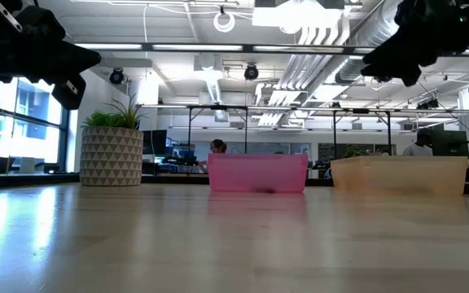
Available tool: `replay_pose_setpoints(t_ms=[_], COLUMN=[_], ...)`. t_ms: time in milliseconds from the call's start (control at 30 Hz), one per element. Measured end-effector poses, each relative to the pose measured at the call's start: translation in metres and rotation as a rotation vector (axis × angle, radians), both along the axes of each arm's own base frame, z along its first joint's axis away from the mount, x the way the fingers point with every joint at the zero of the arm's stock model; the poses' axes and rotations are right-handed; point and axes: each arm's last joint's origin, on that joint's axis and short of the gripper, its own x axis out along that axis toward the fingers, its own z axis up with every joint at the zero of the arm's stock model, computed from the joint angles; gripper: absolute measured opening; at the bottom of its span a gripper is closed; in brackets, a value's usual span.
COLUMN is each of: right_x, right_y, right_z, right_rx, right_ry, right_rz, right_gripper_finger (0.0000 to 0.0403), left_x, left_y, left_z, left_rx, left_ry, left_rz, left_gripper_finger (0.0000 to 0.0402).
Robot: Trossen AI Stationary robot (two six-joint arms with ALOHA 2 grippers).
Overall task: Sort crayons/erasers/pens/pencils in bins
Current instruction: Return to Home Position
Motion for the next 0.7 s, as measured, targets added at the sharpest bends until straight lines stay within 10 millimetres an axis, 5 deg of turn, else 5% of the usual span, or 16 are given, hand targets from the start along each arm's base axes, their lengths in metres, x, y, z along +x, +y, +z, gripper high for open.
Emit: replay_pose_setpoints(t_ms=[700], right_x=[-0.02], right_y=[0.003], right_z=[-0.049], right_rx=[0.054], right_ry=[-0.092], right_rz=[0.014], right_gripper_finger=[0.0167], left_x=[0.0], left_y=[0.0], left_z=[0.0], left_rx=[0.0], left_ry=[-0.001], left_rz=[0.0], left_gripper_finger=[0.0003])
